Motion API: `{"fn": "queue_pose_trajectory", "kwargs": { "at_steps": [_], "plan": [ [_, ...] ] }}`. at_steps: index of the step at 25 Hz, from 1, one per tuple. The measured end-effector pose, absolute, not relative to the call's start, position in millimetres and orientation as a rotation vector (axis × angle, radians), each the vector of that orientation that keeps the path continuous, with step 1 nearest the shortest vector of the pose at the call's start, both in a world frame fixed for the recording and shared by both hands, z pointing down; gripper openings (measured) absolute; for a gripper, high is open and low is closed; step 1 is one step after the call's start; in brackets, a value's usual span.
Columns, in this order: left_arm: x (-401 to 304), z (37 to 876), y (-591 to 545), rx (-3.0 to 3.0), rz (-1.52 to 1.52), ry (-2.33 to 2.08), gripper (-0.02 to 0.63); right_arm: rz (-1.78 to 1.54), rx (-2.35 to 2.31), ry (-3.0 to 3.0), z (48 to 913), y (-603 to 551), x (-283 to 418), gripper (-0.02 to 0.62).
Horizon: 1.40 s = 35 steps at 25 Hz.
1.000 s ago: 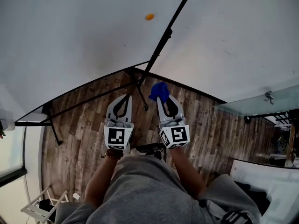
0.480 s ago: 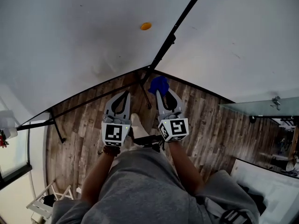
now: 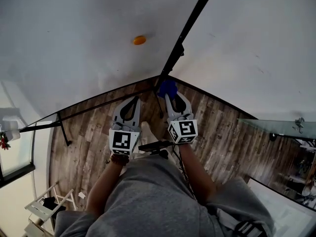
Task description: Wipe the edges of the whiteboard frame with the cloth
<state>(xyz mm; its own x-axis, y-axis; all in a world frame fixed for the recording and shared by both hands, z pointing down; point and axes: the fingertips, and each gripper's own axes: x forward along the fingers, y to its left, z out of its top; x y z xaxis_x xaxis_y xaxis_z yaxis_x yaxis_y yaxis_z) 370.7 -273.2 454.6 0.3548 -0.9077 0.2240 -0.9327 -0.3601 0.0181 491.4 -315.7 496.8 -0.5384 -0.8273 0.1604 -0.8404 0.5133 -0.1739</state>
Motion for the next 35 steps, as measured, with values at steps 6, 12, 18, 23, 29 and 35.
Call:
{"fn": "queue_pose_trajectory", "kwargs": {
  "at_steps": [6, 12, 18, 23, 29, 35],
  "plan": [
    [378.9, 462.9, -289.3, 2.474, 0.286, -1.652, 0.012, 0.570, 1.449, -2.727, 540.8, -330.3, 496.0, 0.101],
    [368.7, 466.1, -294.5, 2.479, 0.336, -1.653, 0.012, 0.794, 1.442, -2.759, 581.3, -343.5, 492.6, 0.101],
    [354.8, 464.1, -295.5, 2.467, 0.362, -1.684, 0.012, 1.005, 1.452, -2.688, 631.8, -354.7, 488.4, 0.101],
    [350.1, 462.3, -294.7, 2.462, 0.378, -1.706, 0.012, 1.120, 1.482, -2.646, 659.1, -365.1, 488.9, 0.100],
    [342.2, 462.1, -294.9, 2.452, 0.406, -1.731, 0.012, 1.279, 1.546, -2.611, 679.6, -379.1, 492.2, 0.100],
    [337.2, 464.5, -292.4, 2.429, 0.429, -1.761, 0.012, 1.392, 1.550, -2.600, 694.6, -391.4, 485.5, 0.101]
  ]
}}
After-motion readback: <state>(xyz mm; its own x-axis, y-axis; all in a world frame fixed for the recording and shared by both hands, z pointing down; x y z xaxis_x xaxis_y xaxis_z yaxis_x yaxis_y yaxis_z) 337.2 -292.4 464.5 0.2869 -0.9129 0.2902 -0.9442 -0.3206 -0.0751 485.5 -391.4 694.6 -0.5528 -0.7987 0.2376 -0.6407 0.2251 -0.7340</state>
